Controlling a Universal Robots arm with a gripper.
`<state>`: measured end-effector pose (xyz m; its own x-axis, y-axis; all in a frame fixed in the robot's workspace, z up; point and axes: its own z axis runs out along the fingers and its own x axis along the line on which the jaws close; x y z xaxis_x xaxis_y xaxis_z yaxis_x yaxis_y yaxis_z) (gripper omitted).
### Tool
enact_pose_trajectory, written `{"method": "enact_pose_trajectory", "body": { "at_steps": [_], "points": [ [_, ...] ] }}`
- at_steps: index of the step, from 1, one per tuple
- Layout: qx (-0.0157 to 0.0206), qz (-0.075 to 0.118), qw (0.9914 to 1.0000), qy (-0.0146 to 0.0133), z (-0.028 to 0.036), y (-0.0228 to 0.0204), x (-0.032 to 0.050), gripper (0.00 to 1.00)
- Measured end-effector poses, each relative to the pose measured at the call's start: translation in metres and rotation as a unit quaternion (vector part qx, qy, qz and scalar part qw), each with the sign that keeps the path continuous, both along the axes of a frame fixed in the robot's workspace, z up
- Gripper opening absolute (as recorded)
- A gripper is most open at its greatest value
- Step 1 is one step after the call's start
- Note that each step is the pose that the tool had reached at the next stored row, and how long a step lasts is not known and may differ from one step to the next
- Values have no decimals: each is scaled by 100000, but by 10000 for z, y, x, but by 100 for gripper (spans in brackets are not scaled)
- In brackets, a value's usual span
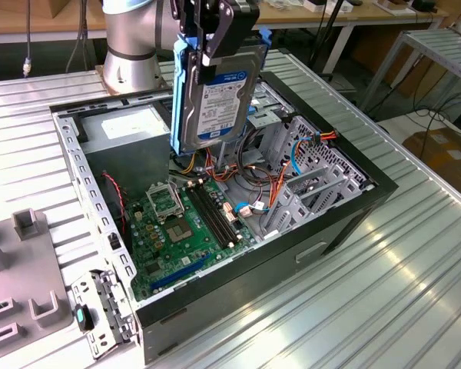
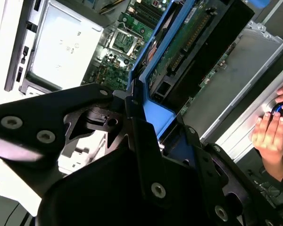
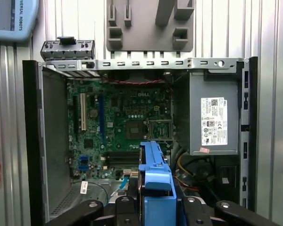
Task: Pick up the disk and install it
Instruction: 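Insert the disk into the insertion slot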
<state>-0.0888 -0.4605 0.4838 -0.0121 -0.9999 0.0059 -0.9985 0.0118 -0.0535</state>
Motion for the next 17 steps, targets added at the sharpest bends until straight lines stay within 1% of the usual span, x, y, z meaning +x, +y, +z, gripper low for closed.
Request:
{"method": "enact_pose_trajectory", "body": {
  "at_steps": [3, 5, 6, 7, 9, 13, 15, 17],
  "points": [
    [-8, -25, 100000, 2, -8, -82, 4, 37],
    [-5, -34, 100000, 3, -13, -123, 12, 37],
    [-3, -35, 100000, 0, -16, -136, 25, 37],
    [-7, -35, 100000, 2, -22, -148, 60, 37],
    [-29, -31, 100000, 9, -28, -156, 115, 37],
    [-25, -30, 100000, 4, -37, -159, 251, 37],
    [-25, -30, 100000, 5, -39, -162, 286, 37],
    [-23, -34, 100000, 3, -41, -172, 295, 37]
  ]
}}
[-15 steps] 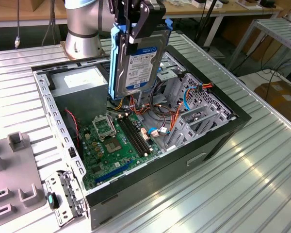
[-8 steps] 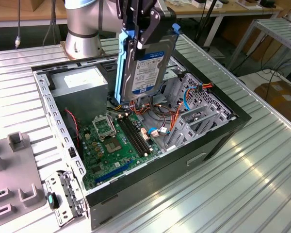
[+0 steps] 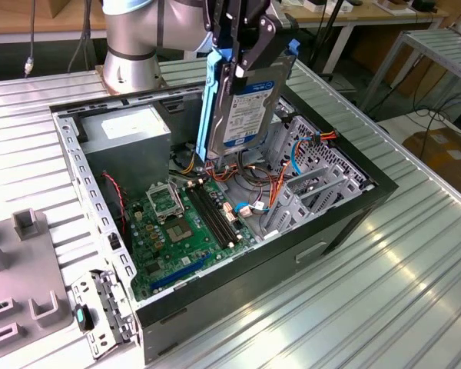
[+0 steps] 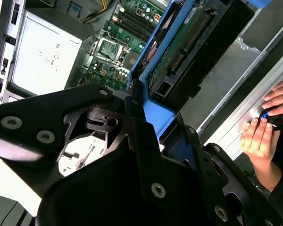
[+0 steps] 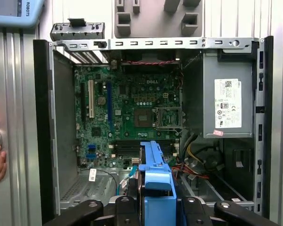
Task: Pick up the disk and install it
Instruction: 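Insert the disk into the insertion slot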
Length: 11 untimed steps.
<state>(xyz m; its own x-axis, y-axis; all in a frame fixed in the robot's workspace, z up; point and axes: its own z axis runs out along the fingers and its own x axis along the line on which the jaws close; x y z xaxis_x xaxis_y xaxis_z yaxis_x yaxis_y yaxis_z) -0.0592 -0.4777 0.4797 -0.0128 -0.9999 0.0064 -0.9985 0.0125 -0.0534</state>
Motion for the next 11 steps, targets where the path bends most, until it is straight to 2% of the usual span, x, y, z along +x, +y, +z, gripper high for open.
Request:
{"method": "enact_pose_trajectory", "body": {
  "at_steps": [2, 3, 7, 9, 10, 11],
  "points": [
    [-6, 0, 100000, 3, -1, -21, 3, 37],
    [-4, -2, 100000, 0, -3, -57, 3, 37],
    [-26, 1, 100000, 1, -6, -147, 6, 37],
    [-49, 3, 100000, 1, -9, -212, 9, 37],
    [-69, 3, 100000, 3, -10, -254, 10, 37],
    [-122, 0, 100000, 2, -14, -313, 11, 37]
  ]
}}
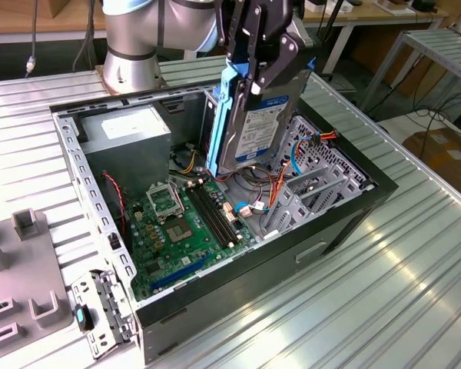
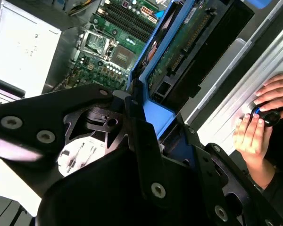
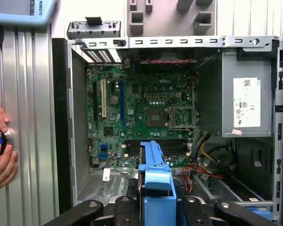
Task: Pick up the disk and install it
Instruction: 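Insert the disk into the insertion slot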
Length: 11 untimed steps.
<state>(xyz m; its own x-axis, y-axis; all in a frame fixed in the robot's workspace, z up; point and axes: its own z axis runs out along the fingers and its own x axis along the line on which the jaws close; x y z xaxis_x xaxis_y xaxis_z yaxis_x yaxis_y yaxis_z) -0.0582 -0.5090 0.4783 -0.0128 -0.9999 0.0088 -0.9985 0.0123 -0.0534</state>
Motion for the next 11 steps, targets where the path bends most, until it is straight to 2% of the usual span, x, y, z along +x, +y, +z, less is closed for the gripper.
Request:
{"method": "enact_pose_trajectory", "body": {
  "at_steps": [3, 5, 8, 11],
  "points": [
    [-210, -1, 100000, -1, -8, -121, 6, 37],
    [-313, 0, 100000, 4, -10, -179, 9, 37],
    [-460, 1, 99999, -1, -19, -244, 21, 37],
    [-648, 3, 99998, -1, -31, -278, 52, 37]
  ]
}}
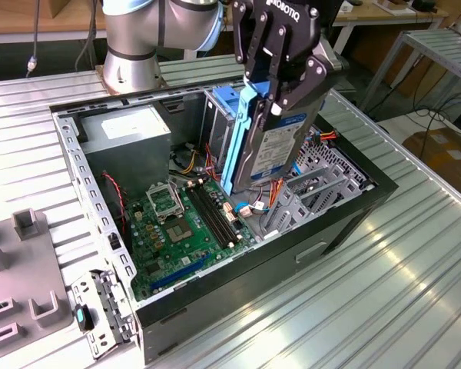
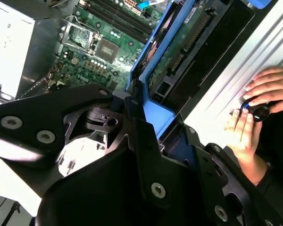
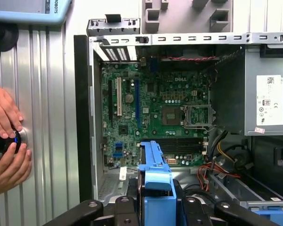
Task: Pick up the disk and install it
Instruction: 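Insert the disk into the insertion slot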
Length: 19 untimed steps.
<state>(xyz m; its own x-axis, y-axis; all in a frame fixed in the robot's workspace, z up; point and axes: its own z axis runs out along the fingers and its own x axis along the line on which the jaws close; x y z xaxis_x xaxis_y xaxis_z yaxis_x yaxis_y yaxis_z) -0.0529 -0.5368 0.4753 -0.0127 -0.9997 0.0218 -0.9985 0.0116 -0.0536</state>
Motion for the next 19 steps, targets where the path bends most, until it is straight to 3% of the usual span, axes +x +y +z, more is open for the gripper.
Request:
{"method": "enact_pose_trajectory", "body": {
  "at_steps": [14, 16, 19],
  "points": [
    [-331, -8, 99999, 1, -50, -44, 376, 37],
    [-426, -5, 99999, 5, -65, -50, 541, 37],
    [-487, 0, 99999, 5, -79, -58, 690, 37]
  ]
}}
